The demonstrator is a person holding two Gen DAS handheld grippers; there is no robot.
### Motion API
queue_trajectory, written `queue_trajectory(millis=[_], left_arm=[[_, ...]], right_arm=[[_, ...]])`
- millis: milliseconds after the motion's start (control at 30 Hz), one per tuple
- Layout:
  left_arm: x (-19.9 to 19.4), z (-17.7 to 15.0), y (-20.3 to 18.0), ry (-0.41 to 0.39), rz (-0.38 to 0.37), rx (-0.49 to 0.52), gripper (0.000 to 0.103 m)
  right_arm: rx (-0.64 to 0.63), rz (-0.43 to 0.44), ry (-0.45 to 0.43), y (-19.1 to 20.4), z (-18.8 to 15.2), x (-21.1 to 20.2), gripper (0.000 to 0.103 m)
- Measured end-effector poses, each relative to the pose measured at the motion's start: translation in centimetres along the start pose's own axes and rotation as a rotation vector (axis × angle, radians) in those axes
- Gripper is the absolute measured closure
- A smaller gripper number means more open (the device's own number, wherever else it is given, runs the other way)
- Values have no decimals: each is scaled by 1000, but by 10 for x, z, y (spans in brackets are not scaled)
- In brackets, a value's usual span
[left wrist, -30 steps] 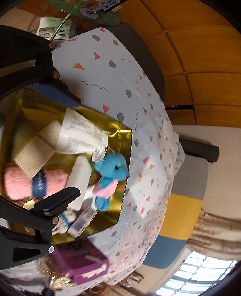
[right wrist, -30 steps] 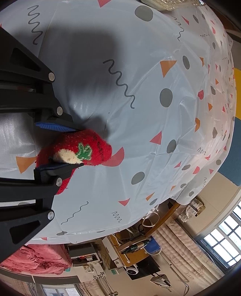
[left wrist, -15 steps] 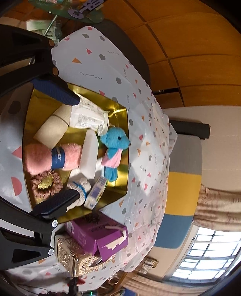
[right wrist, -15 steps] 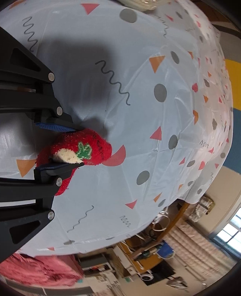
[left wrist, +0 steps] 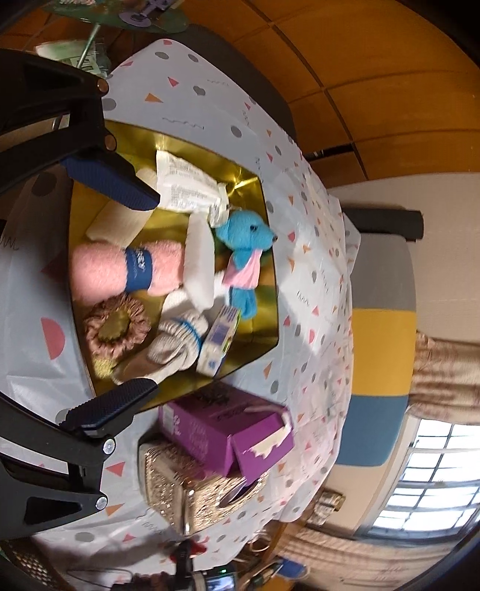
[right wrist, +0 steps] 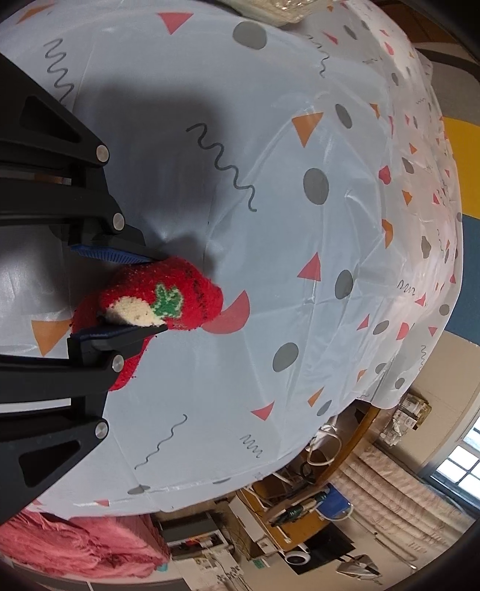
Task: Organize soft objects
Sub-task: 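Carry the red sock over the gold tray and open the right gripper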
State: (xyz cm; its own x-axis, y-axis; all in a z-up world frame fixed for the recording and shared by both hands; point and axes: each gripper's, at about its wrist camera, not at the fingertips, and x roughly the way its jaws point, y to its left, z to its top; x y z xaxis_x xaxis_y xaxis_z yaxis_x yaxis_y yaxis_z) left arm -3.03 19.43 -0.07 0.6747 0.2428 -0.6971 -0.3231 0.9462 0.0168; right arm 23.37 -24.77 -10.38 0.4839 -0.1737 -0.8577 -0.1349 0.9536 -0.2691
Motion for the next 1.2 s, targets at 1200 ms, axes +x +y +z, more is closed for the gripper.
queue_trajectory(millis=[1200], left_arm=[[2,-20,26,29,-57,-31,10]], right_arm=[[355,223,119,18,21,-15,78]])
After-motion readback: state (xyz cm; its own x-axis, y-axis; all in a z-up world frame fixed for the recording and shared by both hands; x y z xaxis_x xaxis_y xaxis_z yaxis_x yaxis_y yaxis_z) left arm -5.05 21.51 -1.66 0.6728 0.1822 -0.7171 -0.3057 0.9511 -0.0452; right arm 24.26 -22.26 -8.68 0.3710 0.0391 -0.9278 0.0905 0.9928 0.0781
